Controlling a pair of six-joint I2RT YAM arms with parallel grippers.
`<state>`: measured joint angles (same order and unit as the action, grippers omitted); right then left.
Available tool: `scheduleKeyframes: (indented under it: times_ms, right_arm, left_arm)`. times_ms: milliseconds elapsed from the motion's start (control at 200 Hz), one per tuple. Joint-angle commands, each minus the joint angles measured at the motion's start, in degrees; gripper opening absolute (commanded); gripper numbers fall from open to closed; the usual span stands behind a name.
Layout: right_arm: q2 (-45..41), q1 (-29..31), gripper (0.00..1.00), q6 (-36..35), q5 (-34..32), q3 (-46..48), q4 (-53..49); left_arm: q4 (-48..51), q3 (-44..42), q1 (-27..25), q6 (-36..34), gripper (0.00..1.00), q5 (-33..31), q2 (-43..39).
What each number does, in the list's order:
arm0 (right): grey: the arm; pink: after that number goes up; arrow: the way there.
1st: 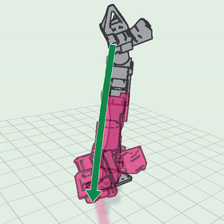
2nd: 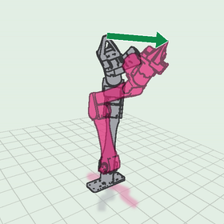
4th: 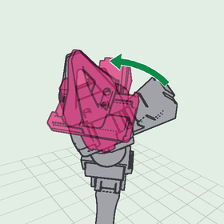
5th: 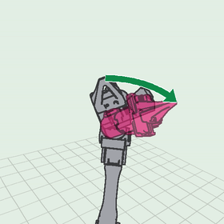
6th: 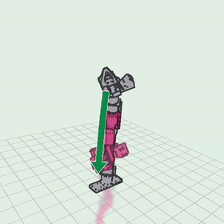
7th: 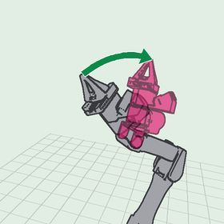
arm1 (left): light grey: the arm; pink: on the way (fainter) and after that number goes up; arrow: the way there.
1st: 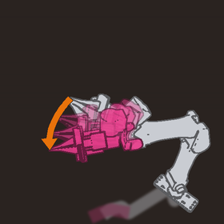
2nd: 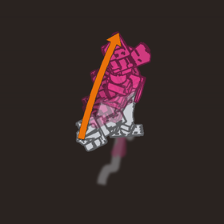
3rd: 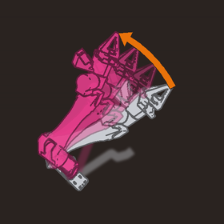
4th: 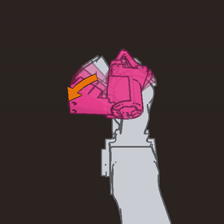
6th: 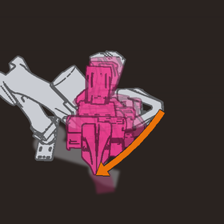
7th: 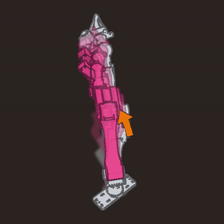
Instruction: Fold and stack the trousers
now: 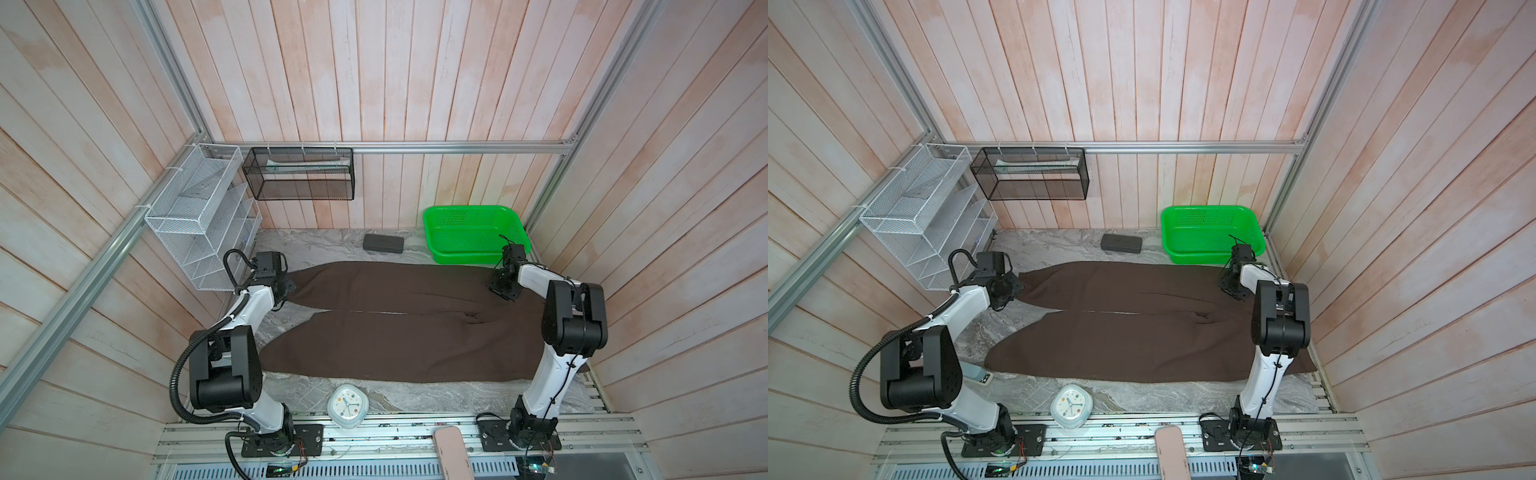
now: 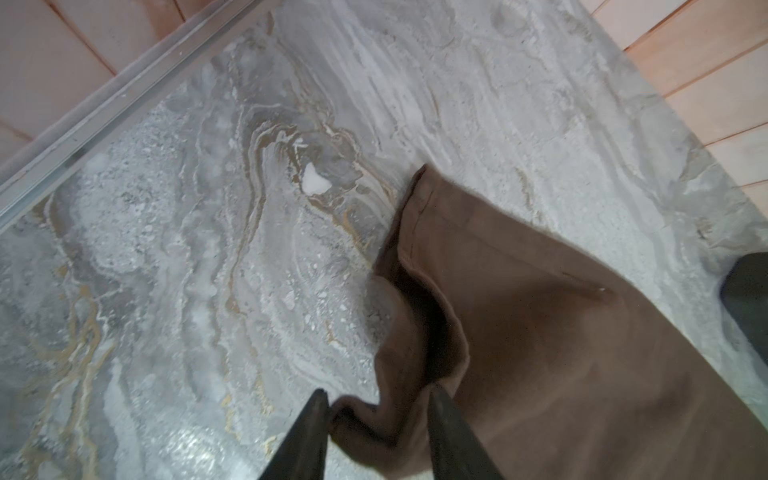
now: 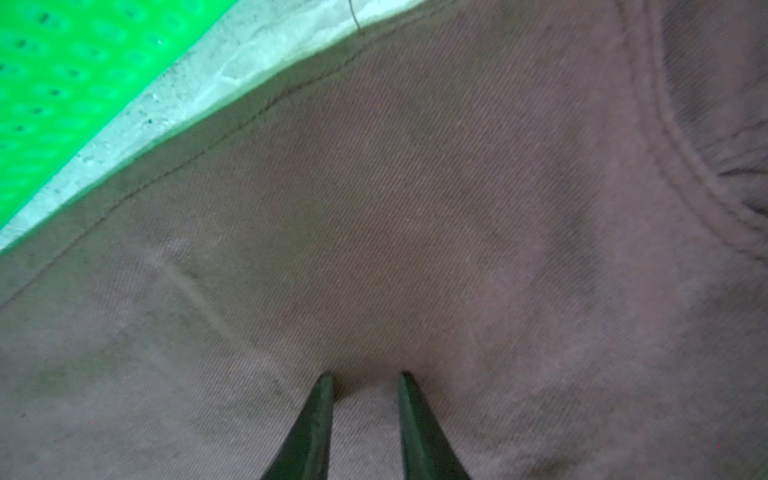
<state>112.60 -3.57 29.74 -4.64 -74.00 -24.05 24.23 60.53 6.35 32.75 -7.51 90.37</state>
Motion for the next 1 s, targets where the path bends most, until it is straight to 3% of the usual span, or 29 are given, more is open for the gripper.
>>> scheduleKeyframes:
  times_ms: [0,75,185,370,475,805,995]
  right_arm:
    - [0.36,-0.68,0.3,-0.91,-1.25,-0.12,-3.27]
    - [0.17,-0.61,0.31,-0.84,-0.79,-0.75,-3.48]
    - [0.98,-0.65,0.31,-0.73,-0.33,-2.0,-3.71]
    - [3.31,-0.61,0.31,-0.21,1.43,-3.98,-3.72]
    - [4.36,-0.62,0.31,-0.12,2.08,-4.88,-3.54]
    - [7.32,-2.4,0.3,-0.29,1.42,-4.75,-2.76]
    - [9.5,-6.28,0.3,-0.79,-0.86,-4.49,-2.14]
  left_arm:
    - [1.79,2.73,1.65,0.15,0.52,-2.01,-3.48]
    - [1.83,5.66,1.0,-1.2,0.58,-0.68,-2.61]
    - [1.74,10.55,-0.88,-3.6,0.59,2.43,2.62]
    - [1.4,18.87,-3.28,-5.83,0.44,9.91,15.84]
    - [1.51,22.09,-4.19,-6.87,0.41,11.65,21.94]
    - [7.26,27.74,-2.32,-8.86,0.4,7.55,33.95]
    - [9.7,33.81,-2.47,-10.4,0.46,11.34,39.13]
